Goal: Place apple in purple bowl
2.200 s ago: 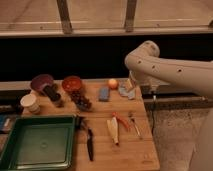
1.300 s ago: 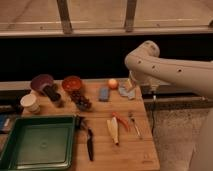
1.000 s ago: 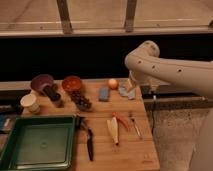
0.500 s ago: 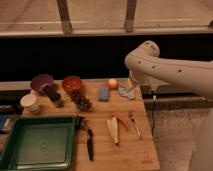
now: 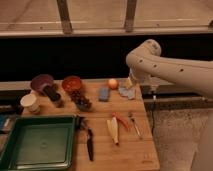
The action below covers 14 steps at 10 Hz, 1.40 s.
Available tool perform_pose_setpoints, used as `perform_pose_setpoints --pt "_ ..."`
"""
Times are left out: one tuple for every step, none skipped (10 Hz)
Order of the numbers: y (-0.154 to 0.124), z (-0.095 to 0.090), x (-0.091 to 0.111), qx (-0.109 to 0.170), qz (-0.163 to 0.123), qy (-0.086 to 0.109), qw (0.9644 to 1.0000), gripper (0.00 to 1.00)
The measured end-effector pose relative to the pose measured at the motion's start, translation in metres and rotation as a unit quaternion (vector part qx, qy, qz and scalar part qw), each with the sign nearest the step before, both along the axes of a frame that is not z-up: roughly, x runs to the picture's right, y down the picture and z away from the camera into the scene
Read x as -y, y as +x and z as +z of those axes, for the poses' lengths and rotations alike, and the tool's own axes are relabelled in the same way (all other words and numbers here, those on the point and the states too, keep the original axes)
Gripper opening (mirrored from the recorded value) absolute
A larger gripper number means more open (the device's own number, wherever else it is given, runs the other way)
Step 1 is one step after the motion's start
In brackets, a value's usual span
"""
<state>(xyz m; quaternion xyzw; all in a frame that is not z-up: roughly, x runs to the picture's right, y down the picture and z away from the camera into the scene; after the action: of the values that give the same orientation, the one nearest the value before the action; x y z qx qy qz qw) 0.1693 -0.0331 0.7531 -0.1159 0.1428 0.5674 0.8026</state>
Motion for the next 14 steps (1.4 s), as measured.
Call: perform_pose_setpoints --pt "-0.010 0.008 0.010 0.016 -0.004 0.000 0.9999 0.70" --pt "-0.025 0.020 0.016 0.034 -0.013 -0.002 0.9993 0.70" --pt "-0.042 0.035 0.021 0.049 -0.026 -0.004 0.9985 0.70" --pt "-0.054 0.050 0.026 0.060 -0.039 -0.005 0.9974 0.70" --pt "-0.062 0.065 0.033 0.077 -0.046 0.004 0.9960 0.70" --pt "-0.061 0.074 0.041 0.095 -0.042 0.018 0.9944 0.70" --pt "-0.057 0.086 0.049 0.129 -0.024 0.035 0.9908 0.70" --pt "-0.049 0.095 0.058 0.158 -0.005 0.052 0.9860 0.70" --pt "-0.048 0.099 0.063 0.174 0.005 0.062 0.9828 0.70" --pt "-0.046 0.102 0.067 0.184 0.012 0.069 0.9804 0.70" --pt "-0.045 0.103 0.068 0.188 0.014 0.071 0.9796 0.70" --pt "-0.045 0.101 0.067 0.187 0.012 0.071 0.9797 0.70" --pt "-0.047 0.100 0.066 0.182 0.010 0.068 0.9809 0.70" --pt "-0.038 0.102 0.059 0.148 -0.005 0.059 0.9872 0.70"
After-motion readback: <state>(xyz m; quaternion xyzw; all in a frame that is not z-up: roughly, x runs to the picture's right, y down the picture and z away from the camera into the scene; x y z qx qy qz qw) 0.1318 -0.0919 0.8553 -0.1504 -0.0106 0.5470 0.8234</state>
